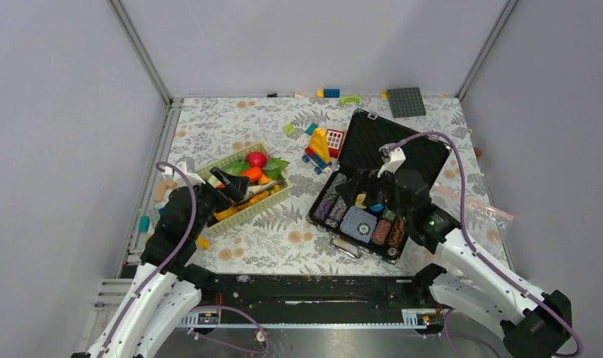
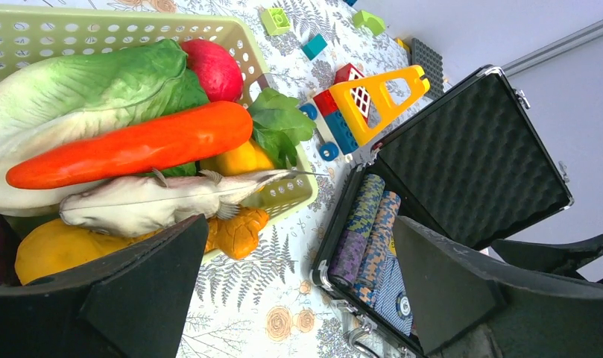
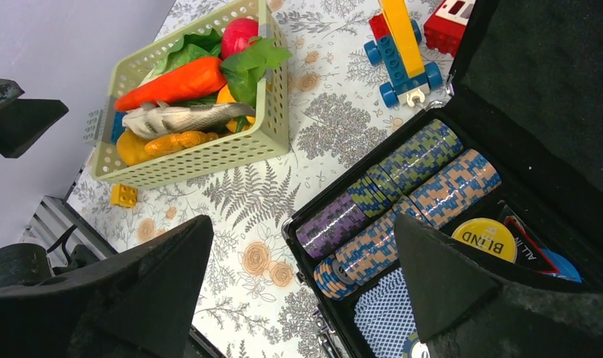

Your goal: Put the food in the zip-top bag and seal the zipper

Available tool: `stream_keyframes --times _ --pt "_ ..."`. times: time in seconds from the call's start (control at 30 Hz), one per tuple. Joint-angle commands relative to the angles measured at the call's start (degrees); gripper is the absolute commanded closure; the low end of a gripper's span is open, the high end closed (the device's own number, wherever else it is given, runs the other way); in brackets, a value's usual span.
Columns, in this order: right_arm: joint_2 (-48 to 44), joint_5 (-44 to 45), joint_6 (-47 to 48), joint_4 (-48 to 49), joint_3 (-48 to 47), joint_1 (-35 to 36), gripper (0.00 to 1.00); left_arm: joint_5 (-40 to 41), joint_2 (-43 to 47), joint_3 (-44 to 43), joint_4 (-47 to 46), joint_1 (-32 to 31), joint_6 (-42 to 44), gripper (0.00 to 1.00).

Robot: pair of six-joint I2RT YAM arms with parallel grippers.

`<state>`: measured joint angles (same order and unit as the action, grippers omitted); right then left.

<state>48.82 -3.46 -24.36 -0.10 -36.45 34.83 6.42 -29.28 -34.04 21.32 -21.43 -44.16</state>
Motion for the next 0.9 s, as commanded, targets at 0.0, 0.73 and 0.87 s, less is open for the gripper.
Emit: stream_keyframes --times 0.0,0.73,0.87 --pt "-2.68 2.21 -0.84 6.58 3.64 0.18 0.0 -0.3 1.05 0.63 -2.67 -0.02 0.27 0.01" --pt "11.09 11.95 -0.69 -14.88 -3.22 11.84 0.0 -21.03 -6.11 7.47 -19.16 -0.93 3.68 0.01" --pt "18.29 23.76 -5.0 -24.35 -7.87 19.01 0.0 -22.54 -5.17 8.1 -19.16 -1.24 4.59 0.01"
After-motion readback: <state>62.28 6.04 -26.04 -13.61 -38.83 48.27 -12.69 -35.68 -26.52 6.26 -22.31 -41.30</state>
